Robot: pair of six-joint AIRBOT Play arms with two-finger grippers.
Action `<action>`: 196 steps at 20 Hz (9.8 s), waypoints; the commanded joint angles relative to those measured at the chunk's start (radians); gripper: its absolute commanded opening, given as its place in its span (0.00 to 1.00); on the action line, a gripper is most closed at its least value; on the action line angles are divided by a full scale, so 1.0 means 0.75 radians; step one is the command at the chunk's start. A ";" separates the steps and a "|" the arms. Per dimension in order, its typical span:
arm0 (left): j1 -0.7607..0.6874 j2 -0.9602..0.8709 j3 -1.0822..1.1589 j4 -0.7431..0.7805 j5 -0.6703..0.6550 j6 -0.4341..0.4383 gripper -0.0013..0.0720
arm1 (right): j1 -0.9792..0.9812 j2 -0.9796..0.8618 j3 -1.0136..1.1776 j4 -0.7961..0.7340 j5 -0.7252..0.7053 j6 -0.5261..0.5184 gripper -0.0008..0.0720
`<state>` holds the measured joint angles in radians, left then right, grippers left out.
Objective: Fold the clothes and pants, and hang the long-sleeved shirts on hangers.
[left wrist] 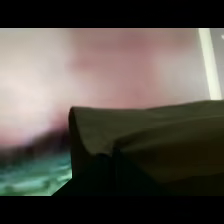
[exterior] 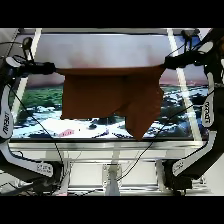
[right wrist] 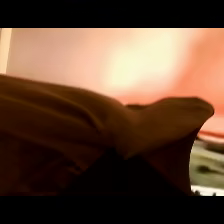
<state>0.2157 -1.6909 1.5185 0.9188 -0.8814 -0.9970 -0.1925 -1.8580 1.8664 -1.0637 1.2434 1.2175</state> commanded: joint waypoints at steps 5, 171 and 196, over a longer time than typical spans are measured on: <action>-0.044 -0.112 -0.001 0.127 -0.244 -0.108 0.04 | 0.002 -0.001 -0.368 -0.022 -0.027 0.008 0.03; -0.274 0.556 -1.096 -0.511 1.017 -0.256 0.80 | 0.264 0.309 -0.776 0.040 -0.872 0.024 0.67; 0.195 -0.114 -0.388 -0.186 -0.455 0.092 0.90 | 0.265 0.382 -0.724 -0.045 -0.775 0.025 0.67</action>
<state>0.3614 -1.7260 1.2156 0.8280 -1.2037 -0.9951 0.0063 -1.5719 1.3231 -1.0977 0.6594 1.2358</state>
